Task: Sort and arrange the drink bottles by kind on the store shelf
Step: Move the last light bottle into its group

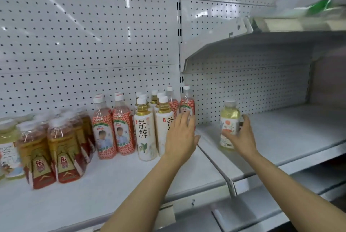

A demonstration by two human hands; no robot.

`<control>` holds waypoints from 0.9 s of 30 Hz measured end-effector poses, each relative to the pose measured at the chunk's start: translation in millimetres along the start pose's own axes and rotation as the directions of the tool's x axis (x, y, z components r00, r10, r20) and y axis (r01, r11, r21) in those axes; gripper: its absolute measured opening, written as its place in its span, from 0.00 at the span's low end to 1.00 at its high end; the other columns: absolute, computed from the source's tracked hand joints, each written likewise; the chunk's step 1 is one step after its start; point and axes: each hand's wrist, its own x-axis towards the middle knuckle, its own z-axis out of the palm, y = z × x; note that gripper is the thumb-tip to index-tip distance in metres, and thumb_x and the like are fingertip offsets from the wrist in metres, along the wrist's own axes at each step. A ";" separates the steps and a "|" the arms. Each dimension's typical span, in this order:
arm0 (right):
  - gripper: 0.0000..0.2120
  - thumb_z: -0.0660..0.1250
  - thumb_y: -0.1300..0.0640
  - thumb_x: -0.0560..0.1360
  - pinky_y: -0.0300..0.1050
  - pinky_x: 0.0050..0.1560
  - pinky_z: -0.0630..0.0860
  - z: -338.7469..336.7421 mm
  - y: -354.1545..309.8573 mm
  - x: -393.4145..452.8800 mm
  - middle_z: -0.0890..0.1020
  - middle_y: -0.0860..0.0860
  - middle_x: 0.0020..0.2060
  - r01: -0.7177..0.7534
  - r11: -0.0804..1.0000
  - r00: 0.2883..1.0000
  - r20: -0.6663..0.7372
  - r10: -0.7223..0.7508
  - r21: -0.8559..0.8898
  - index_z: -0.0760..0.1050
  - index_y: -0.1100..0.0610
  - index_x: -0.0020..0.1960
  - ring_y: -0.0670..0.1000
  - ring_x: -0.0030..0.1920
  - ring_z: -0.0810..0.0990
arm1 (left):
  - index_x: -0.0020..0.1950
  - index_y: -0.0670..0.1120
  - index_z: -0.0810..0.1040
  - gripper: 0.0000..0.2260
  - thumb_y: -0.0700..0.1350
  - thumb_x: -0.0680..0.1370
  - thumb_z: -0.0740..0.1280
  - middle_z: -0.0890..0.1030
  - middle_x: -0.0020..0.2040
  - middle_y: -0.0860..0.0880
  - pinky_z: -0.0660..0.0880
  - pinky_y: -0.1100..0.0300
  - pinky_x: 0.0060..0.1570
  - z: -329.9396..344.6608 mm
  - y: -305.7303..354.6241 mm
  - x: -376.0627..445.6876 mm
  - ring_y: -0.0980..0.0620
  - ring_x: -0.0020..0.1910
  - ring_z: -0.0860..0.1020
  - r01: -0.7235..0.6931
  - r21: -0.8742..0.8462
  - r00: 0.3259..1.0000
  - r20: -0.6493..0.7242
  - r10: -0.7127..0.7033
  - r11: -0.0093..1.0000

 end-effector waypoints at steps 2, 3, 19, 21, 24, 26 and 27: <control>0.43 0.77 0.52 0.68 0.56 0.57 0.76 3.1 4.8 7.6 0.74 0.56 0.63 -0.026 0.996 1.000 0.015 0.025 0.083 0.56 0.55 0.74 0.56 0.60 0.76 | 0.73 0.41 0.68 0.29 0.53 0.76 0.70 0.67 0.75 0.41 0.64 0.47 0.73 10.9 5.5 6.1 0.41 0.74 0.65 0.034 -0.028 0.999 0.029 -0.033 0.999; 0.40 0.76 0.53 0.69 0.52 0.55 0.75 5.0 6.2 10.6 0.75 0.55 0.62 -0.031 0.993 0.999 0.027 0.028 0.113 0.58 0.56 0.72 0.54 0.57 0.77 | 0.74 0.41 0.67 0.29 0.53 0.77 0.69 0.66 0.75 0.42 0.63 0.47 0.73 15.4 8.0 8.9 0.41 0.74 0.64 0.055 -0.043 0.998 0.036 -0.054 0.998; 0.22 0.71 0.55 0.73 0.42 0.43 0.77 -26.6 7.5 -26.2 0.80 0.48 0.52 -0.023 0.934 0.982 0.185 -0.046 0.355 0.67 0.52 0.64 0.47 0.48 0.82 | 0.79 0.35 0.42 0.38 0.45 0.81 0.65 0.52 0.79 0.37 0.58 0.50 0.75 73.1 -8.3 145.6 0.40 0.78 0.54 0.585 -0.483 0.787 0.144 -0.600 0.651; 0.22 0.71 0.56 0.73 0.41 0.43 0.77 -28.3 8.6 -30.7 0.81 0.48 0.52 -0.023 0.929 0.982 0.184 -0.049 0.370 0.68 0.51 0.64 0.45 0.46 0.83 | 0.80 0.37 0.44 0.37 0.46 0.81 0.64 0.57 0.79 0.37 0.63 0.47 0.73 80.0 -13.6 163.0 0.39 0.77 0.59 0.624 -0.513 0.748 0.174 -0.640 0.589; 0.21 0.71 0.57 0.73 0.40 0.42 0.76 -30.7 11.1 -35.5 0.82 0.48 0.50 -0.028 0.924 0.985 0.167 -0.039 0.382 0.69 0.49 0.63 0.41 0.43 0.83 | 0.73 0.38 0.62 0.24 0.48 0.82 0.63 0.72 0.68 0.39 0.73 0.49 0.63 93.9 -18.5 176.6 0.41 0.65 0.72 0.647 -0.486 0.731 0.175 -0.659 0.588; 0.20 0.71 0.58 0.74 0.39 0.41 0.76 -32.1 11.5 -37.9 0.82 0.48 0.49 -0.034 0.918 0.987 0.155 -0.030 0.395 0.69 0.49 0.62 0.41 0.43 0.83 | 0.67 0.39 0.67 0.18 0.49 0.82 0.61 0.74 0.62 0.40 0.75 0.50 0.57 98.8 -17.7 177.8 0.43 0.58 0.75 0.623 -0.456 0.758 0.153 -0.634 0.636; 0.20 0.70 0.57 0.74 0.39 0.41 0.76 -32.6 11.9 -38.5 0.82 0.48 0.49 -0.038 0.912 0.988 0.150 -0.026 0.407 0.69 0.49 0.62 0.42 0.43 0.83 | 0.66 0.39 0.67 0.16 0.49 0.83 0.61 0.74 0.61 0.41 0.77 0.49 0.54 99.9 -16.2 176.5 0.43 0.56 0.76 0.604 -0.453 0.773 0.136 -0.619 0.655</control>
